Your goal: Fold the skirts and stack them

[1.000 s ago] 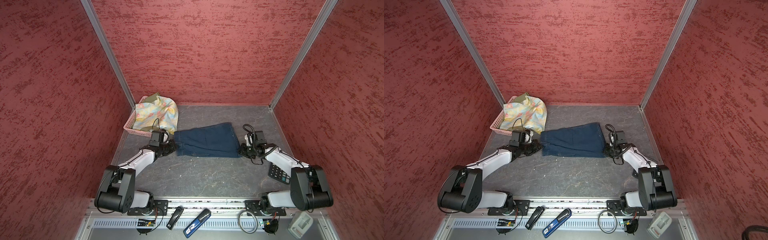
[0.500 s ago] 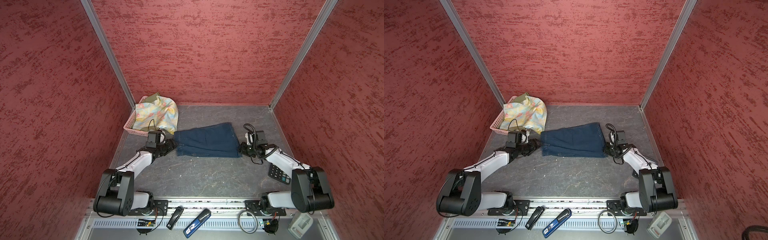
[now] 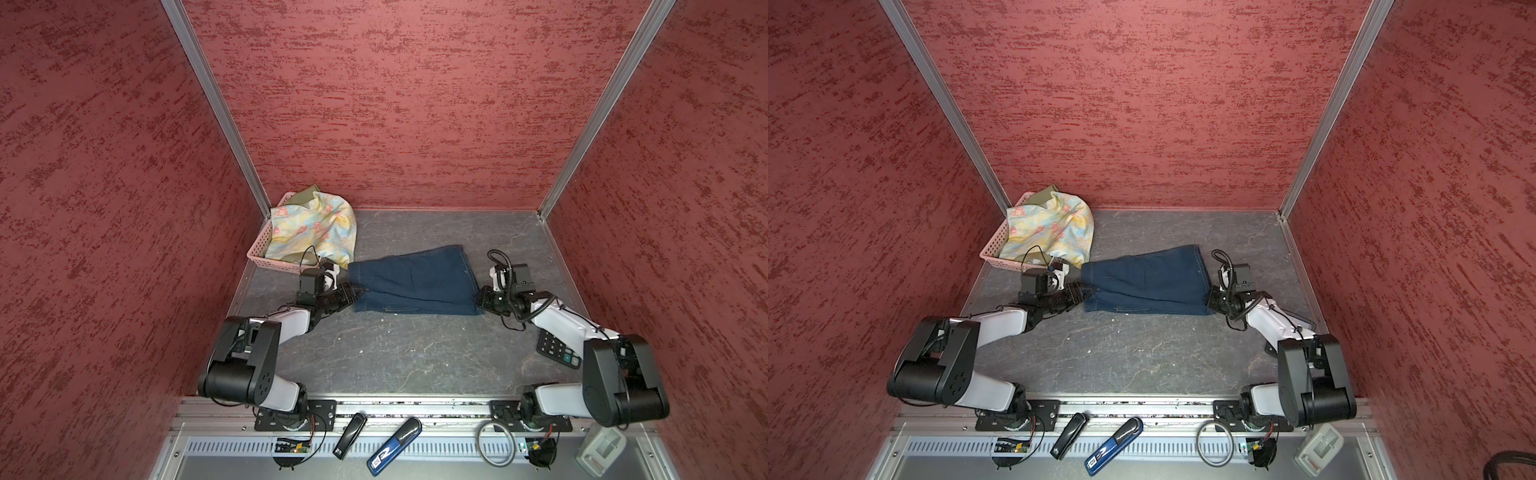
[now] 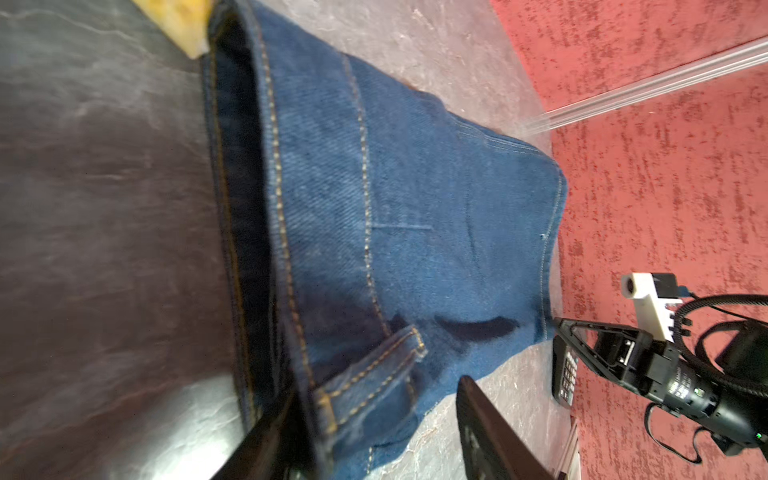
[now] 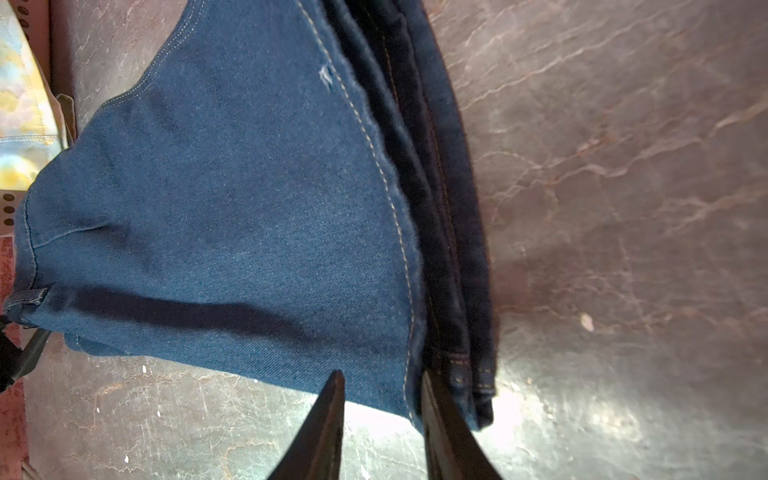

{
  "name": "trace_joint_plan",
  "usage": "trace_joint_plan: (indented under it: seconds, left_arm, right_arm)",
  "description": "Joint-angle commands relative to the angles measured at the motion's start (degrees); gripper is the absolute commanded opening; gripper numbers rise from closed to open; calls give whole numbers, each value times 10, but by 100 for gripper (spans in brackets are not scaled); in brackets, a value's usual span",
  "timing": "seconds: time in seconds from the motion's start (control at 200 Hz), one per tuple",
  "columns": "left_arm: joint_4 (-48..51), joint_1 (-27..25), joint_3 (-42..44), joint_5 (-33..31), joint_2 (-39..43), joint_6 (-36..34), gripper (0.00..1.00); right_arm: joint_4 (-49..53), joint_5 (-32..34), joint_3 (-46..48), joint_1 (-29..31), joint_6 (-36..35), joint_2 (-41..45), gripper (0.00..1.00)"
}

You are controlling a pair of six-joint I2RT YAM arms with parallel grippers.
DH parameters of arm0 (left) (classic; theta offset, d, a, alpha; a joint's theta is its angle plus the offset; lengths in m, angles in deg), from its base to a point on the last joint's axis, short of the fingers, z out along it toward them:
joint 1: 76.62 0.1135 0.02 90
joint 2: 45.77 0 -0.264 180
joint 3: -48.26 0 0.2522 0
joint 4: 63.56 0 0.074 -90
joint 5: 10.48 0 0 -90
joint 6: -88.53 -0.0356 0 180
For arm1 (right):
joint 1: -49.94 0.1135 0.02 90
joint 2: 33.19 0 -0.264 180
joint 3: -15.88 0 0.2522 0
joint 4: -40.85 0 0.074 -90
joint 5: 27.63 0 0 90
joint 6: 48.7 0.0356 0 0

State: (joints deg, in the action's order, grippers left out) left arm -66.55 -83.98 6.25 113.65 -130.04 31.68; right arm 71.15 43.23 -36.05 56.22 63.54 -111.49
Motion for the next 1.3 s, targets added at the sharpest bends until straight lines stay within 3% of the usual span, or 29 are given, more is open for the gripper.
trace_joint_plan:
  seconds: [0.0, 0.351, 0.691, 0.872, 1.002, 1.297]
  left_arm:
    - [-53, -3, 11, 28, 2, -17, 57]
    - [-65, -6, 8, 40, 6, -26, 57]
    - [-42, -18, 5, 51, 2, -24, 46]
    - [-20, -20, 5, 47, 9, -26, 36]
    - [-11, -21, 5, 44, 10, -28, 31]
    - [50, -20, -39, 14, 16, -35, 13]
  right_arm:
    - [-10, -4, 6, -1, -10, -3, 33]
    - [-16, 28, 24, -1, -16, -1, 32]
    - [-56, -9, 40, 0, -17, -3, 30]
    - [-68, -16, 41, 0, -18, -10, 23]
    - [-65, -15, 34, 0, -18, -20, 0]
    - [-23, 61, -25, -1, -8, -4, 0]
